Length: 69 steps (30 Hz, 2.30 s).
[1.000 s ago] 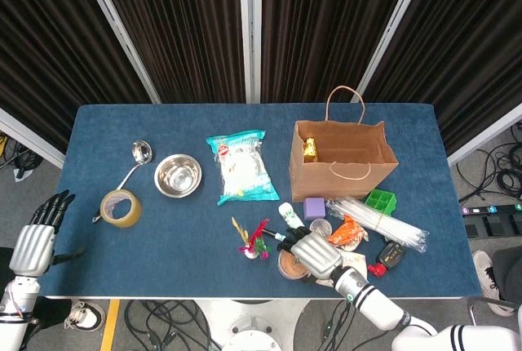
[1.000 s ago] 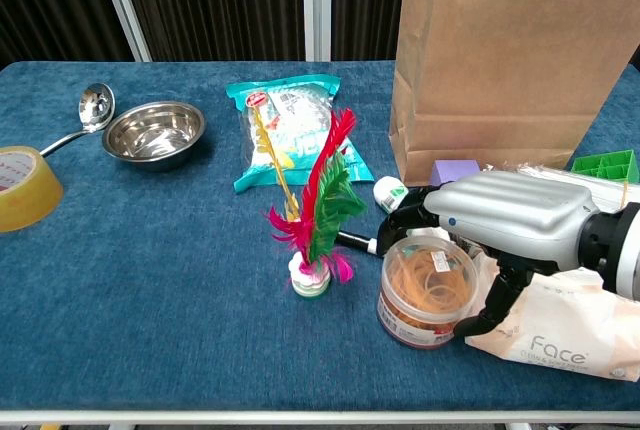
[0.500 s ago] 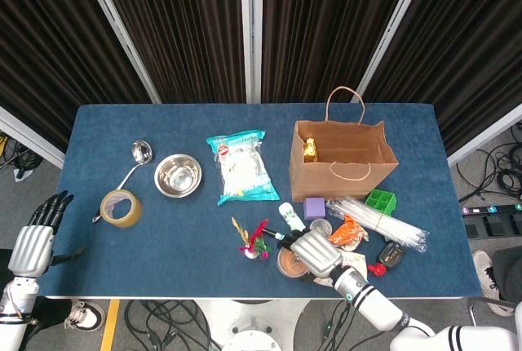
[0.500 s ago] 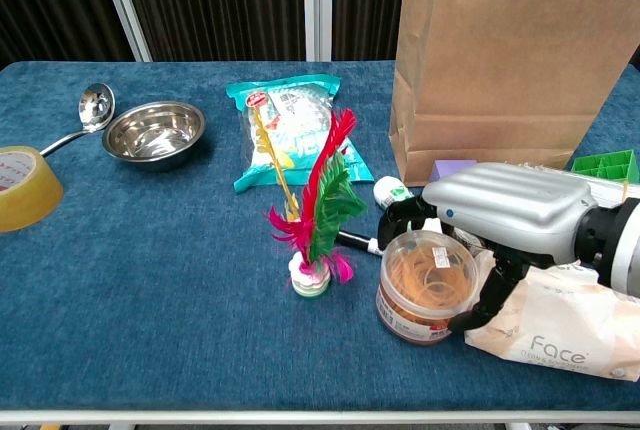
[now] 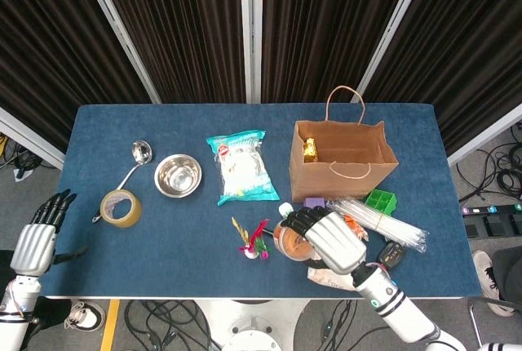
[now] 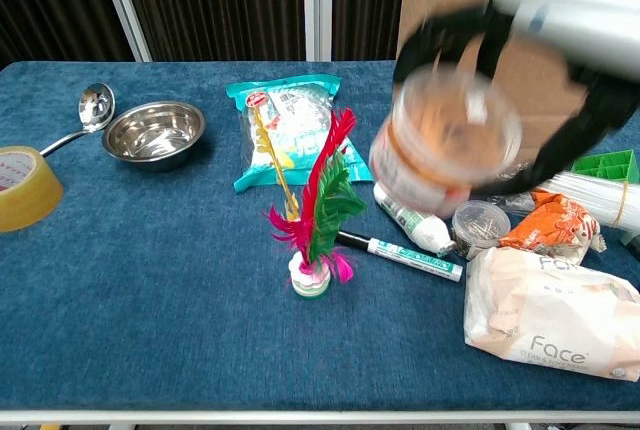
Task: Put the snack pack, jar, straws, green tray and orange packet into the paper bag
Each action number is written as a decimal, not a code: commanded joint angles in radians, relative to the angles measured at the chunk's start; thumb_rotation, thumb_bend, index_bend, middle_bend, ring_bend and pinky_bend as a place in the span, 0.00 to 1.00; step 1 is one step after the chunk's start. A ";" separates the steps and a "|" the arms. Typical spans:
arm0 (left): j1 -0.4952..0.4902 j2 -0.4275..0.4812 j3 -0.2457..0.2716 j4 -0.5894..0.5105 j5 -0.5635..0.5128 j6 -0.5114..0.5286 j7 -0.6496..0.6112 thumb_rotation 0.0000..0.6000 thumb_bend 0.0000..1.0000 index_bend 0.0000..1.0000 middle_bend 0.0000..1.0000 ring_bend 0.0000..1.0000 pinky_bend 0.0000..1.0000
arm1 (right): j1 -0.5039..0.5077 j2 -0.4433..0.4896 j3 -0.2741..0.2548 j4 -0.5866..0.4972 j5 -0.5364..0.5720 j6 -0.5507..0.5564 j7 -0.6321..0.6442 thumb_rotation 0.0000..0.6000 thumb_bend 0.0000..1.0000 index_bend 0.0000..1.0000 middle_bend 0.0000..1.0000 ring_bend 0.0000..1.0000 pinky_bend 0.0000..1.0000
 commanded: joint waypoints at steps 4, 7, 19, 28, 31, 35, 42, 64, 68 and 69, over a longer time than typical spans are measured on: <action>-0.005 0.006 0.000 -0.009 0.005 0.001 0.007 1.00 0.04 0.10 0.14 0.01 0.16 | -0.044 0.091 0.089 -0.093 -0.128 0.154 0.007 1.00 0.13 0.46 0.41 0.28 0.39; -0.007 0.011 -0.001 -0.015 0.006 0.001 0.011 1.00 0.04 0.10 0.14 0.01 0.16 | -0.050 0.090 0.150 -0.085 -0.172 0.232 0.008 1.00 0.13 0.46 0.41 0.28 0.39; -0.010 0.018 0.000 -0.027 0.010 0.004 0.019 1.00 0.05 0.10 0.14 0.01 0.16 | -0.041 -0.029 0.365 0.182 -0.081 0.412 -0.042 1.00 0.14 0.46 0.41 0.28 0.39; -0.010 0.019 0.003 -0.031 0.007 -0.006 0.026 1.00 0.05 0.10 0.14 0.01 0.16 | -0.011 -0.095 0.352 0.320 0.124 0.278 0.029 1.00 0.14 0.46 0.41 0.28 0.39; -0.011 0.019 0.002 -0.031 0.005 -0.007 0.023 1.00 0.05 0.10 0.14 0.01 0.16 | -0.004 -0.098 0.341 0.314 0.180 0.227 0.038 1.00 0.14 0.46 0.41 0.28 0.39; -0.010 0.018 0.003 -0.029 0.011 0.002 0.018 1.00 0.05 0.10 0.14 0.01 0.16 | 0.006 -0.109 0.334 0.323 0.208 0.201 0.035 1.00 0.14 0.46 0.41 0.28 0.39; -0.008 0.015 0.003 -0.021 0.013 0.012 0.015 1.00 0.05 0.10 0.14 0.01 0.16 | 0.017 -0.112 0.329 0.318 0.261 0.160 0.051 1.00 0.12 0.46 0.40 0.28 0.39; -0.011 0.017 0.002 -0.022 0.012 0.008 0.015 1.00 0.05 0.10 0.14 0.01 0.16 | 0.009 -0.082 0.342 0.304 0.203 0.223 0.149 1.00 0.00 0.18 0.19 0.07 0.16; -0.012 0.018 0.001 -0.025 0.012 0.008 0.014 1.00 0.05 0.10 0.14 0.01 0.16 | 0.005 -0.087 0.368 0.302 0.091 0.332 0.166 1.00 0.00 0.18 0.20 0.07 0.16; -0.013 0.018 0.001 -0.027 0.012 0.008 0.012 1.00 0.05 0.10 0.14 0.01 0.16 | 0.004 -0.090 0.370 0.302 0.058 0.359 0.177 1.00 0.00 0.17 0.20 0.07 0.16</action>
